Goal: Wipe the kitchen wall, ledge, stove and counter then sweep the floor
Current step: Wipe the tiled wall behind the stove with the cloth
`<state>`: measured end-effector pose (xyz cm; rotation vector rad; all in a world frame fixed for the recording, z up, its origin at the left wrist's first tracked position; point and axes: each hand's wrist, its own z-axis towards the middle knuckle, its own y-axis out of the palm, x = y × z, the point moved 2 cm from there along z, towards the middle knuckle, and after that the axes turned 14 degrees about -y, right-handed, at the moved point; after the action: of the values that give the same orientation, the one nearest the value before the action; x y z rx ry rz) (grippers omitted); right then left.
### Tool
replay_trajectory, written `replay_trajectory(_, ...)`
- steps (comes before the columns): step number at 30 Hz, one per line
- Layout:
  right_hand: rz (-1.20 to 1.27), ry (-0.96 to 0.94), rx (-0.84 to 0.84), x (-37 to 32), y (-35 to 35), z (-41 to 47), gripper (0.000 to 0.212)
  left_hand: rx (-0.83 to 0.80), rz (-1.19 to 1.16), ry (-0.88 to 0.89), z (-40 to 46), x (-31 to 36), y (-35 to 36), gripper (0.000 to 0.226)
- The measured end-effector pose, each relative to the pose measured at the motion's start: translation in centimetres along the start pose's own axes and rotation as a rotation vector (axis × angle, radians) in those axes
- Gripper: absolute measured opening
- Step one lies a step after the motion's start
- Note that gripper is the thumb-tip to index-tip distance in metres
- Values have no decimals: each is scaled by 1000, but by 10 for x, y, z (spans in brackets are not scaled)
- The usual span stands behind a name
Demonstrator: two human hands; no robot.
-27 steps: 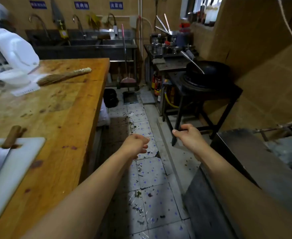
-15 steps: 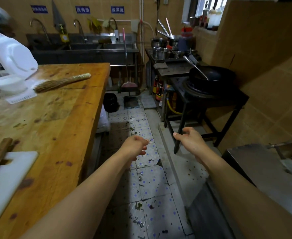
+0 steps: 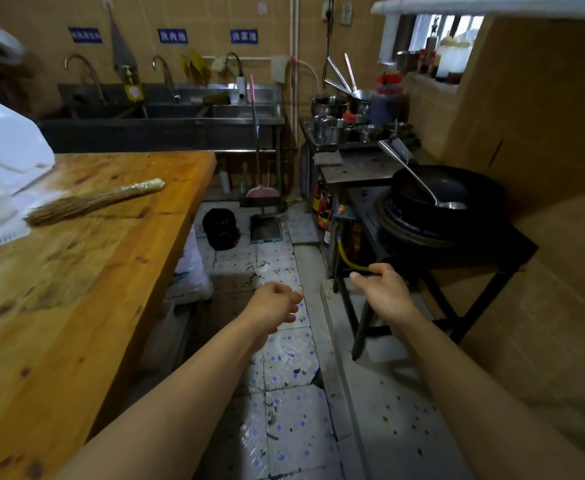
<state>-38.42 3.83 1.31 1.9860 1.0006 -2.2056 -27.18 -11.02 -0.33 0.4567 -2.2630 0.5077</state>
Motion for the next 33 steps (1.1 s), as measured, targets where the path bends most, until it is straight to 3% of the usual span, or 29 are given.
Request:
replay_trajectory(4,6,23,42,0,-1,45,56,-11,12,2,34,31,2,18)
replay_trajectory(10,21,42,51,-4,5,113,58,-53,85,18,92,79,-4,29)
replay_trajectory(19,45,127,143,-19,53,229,61,-164,204,63,220,174,-44,12)
replay_trajectory(33,2,152,227,-34,88,408,58,-189,195,93,365,289,-76,37)
